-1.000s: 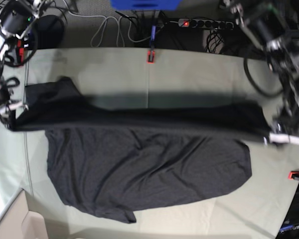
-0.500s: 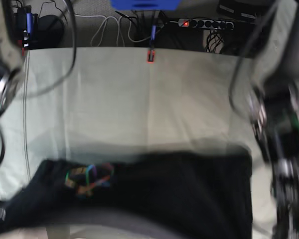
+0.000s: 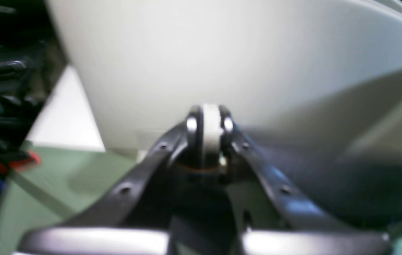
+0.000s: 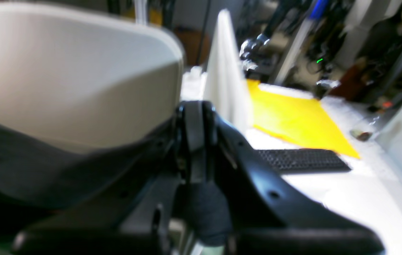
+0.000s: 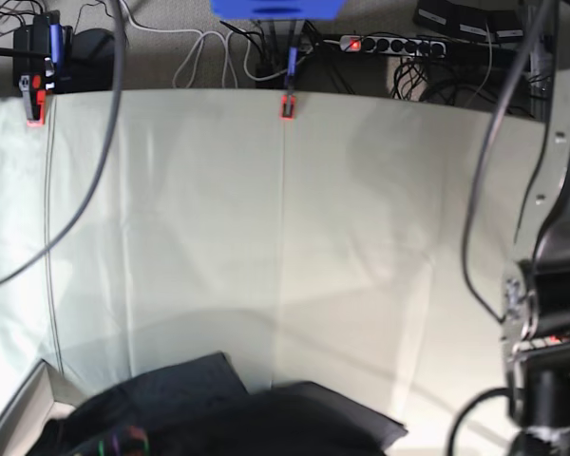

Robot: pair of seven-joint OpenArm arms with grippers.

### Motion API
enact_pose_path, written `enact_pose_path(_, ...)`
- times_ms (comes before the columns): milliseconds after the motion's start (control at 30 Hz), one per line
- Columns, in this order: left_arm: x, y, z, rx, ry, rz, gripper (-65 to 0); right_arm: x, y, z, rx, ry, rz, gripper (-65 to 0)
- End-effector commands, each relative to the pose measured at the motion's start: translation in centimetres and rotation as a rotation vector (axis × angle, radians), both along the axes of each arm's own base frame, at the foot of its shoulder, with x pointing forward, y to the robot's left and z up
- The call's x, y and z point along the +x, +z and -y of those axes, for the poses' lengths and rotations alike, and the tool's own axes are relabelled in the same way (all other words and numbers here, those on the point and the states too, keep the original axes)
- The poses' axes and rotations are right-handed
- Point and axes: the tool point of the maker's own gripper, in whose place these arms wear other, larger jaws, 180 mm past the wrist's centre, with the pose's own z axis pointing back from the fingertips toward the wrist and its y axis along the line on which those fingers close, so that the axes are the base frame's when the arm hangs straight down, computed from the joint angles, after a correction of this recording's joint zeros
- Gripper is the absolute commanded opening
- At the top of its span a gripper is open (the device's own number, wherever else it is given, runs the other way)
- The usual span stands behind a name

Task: Layout the t-shirt on the table in an organized manner, then fold the t-shirt properly
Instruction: 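Raise the t-shirt high with both grippers and shake it, then swing the t-shirt down flat onto the table with both grippers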

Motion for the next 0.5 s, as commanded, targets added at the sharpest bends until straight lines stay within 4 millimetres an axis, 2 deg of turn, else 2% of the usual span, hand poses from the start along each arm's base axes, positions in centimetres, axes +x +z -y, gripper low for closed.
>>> enact_pose_path(0,-0.9,4.4,-2.3,-0.006,0.037,0.134,-64.5,-0.9,1.9,0.5,-0.012,-0.008,0.065,-65.0)
enact_pose_path(133,-2.3,-1.4,-5.2,-0.004,0.064,0.067,-64.5,-2.9,-3.1,-0.2,-0.032,0.000,0.017,-65.0)
enact_pose_path(267,-4.1,-6.8,-7.8,-0.053,0.074,-0.016,-64.5,-4.4,-8.7,-3.6,-0.048,0.051,-0.049,-65.0)
enact_pose_path(367,-6.6,-11.5,-8.8,-0.056,0.058,-0.117,-64.5,-6.6,-13.9,-4.8,-0.018,0.052,-0.118,-65.0)
enact_pose_path(467,-9.2,-15.7,-8.9,-0.054,0.037,-0.193,-64.5,-8.3,-18.1,-6.3,0.020,0.063,-0.182,-65.0)
